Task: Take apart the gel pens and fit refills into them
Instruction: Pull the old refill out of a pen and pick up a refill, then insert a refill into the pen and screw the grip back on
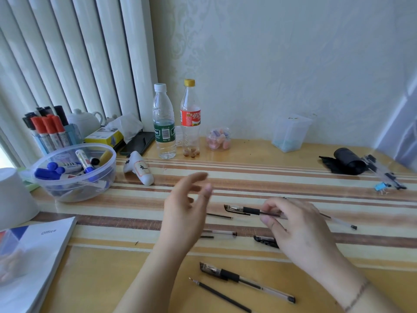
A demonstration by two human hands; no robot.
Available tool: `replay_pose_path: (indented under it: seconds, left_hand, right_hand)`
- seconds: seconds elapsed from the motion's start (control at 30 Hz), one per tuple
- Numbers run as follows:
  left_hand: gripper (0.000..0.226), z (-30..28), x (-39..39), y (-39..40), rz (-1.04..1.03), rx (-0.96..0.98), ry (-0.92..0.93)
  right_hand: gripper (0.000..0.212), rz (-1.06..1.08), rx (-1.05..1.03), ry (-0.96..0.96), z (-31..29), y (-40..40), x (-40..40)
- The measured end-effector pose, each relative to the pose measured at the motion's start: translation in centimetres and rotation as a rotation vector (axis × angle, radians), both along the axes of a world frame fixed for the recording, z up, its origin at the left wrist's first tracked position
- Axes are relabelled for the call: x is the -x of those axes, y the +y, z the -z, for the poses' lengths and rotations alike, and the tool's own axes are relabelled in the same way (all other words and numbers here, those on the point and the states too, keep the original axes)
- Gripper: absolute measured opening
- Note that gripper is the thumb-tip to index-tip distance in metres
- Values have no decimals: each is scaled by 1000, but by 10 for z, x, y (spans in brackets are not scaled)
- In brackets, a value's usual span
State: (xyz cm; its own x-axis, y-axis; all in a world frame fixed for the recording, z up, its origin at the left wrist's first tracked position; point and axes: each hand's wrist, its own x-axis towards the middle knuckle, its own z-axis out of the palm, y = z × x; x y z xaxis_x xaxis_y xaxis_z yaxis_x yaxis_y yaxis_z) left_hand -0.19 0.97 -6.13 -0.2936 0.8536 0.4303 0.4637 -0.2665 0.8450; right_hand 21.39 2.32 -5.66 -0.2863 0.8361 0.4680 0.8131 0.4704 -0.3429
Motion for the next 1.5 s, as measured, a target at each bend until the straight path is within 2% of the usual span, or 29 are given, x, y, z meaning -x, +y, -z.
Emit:
replay_pose_path:
  seconds: [0.07, 0.17, 0.27, 0.4, 0.57, 0.7, 0.83, 0.97, 1.03, 1.17, 1.23, 1.33, 1.43, 1.5]
  left_hand:
    - [20, 0, 7, 3, -218, -9, -186]
    - [18, 0, 13, 4, -395, 87, -264]
    - [16, -2, 8, 3, -365, 128, -263]
    - [14, -3, 3, 1, -343, 152, -192]
    - [11, -4, 3, 1, -310, 169, -203]
    - [10, -3, 1, 0, -280, 166, -166]
    - [10, -2, 3, 0, -253, 165, -133]
    - [10, 1, -3, 0, -232, 129, -23]
    - [11, 2, -9, -2, -200, 123, 70]
    - [13, 6, -21, -8, -85, 60, 345]
    - [17, 8, -27, -10, -8, -34, 507]
    - [27, 12, -43, -16, 156, -113, 713]
    - [41, 16, -54, -16, 196, -114, 832]
    - [29, 16, -55, -15, 179, -157, 810]
  right_hand:
    - [8, 56, 38, 17, -3, 7, -1]
    - [4, 117, 139, -9, -6, 21, 6]
    - [5, 154, 284, -48, -9, 33, 24]
    - [4, 129, 345, -1, -7, 46, 57]
    - [11, 92, 406, 0, 8, 48, 75]
    - [15, 60, 346, 1, 8, 56, 46]
    - [11, 236, 336, 149, -7, 62, -32]
    - [5, 374, 392, -59, 3, 53, -103]
    - [10, 366, 417, -39, 11, 50, -109]
    - [15, 406, 271, -77, 15, 48, -104]
    - [13, 385, 139, -177, 12, 41, -93]
    - [6, 200, -55, -222, 5, 23, -66]
    - [14, -47, -82, -146, -1, 6, -43]
    - [22, -143, -35, -78, -3, -3, -36]
